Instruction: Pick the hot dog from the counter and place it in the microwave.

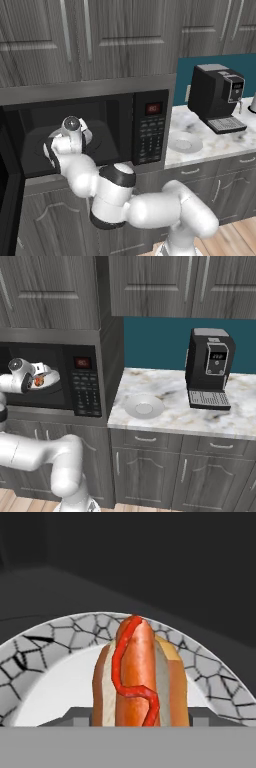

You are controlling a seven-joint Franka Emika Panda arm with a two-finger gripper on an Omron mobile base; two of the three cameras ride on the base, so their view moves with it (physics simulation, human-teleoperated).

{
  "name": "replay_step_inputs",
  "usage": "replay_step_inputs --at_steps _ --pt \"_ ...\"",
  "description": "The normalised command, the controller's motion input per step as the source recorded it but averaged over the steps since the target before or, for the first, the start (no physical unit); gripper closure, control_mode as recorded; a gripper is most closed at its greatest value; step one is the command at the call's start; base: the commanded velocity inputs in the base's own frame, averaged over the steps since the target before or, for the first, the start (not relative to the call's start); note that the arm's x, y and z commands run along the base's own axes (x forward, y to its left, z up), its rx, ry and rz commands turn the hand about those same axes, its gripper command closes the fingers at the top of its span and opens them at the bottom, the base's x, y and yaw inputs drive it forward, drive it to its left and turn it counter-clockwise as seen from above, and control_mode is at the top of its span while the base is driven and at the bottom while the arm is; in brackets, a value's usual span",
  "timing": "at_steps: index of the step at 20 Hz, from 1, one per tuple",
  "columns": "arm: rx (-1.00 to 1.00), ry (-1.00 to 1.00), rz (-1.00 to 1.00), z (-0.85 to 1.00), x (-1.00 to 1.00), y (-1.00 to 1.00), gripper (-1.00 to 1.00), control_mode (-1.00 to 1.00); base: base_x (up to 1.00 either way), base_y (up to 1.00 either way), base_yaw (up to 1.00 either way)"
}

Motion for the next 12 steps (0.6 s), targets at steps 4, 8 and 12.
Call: replay_step_inputs --at_steps 4,8,12 --pt "0.0 0.01 0.0 -0.26 -0.09 0.0 -1.0 -1.0 0.0 0.0 0.0" --pt "0.0 0.0 -0.01 -0.04 -0.04 0.0 -1.0 -1.0 0.0 0.0 0.0" --pt "0.0 0.0 -0.03 0.0 -0.35 0.0 -1.0 -1.0 0.0 0.0 0.0"
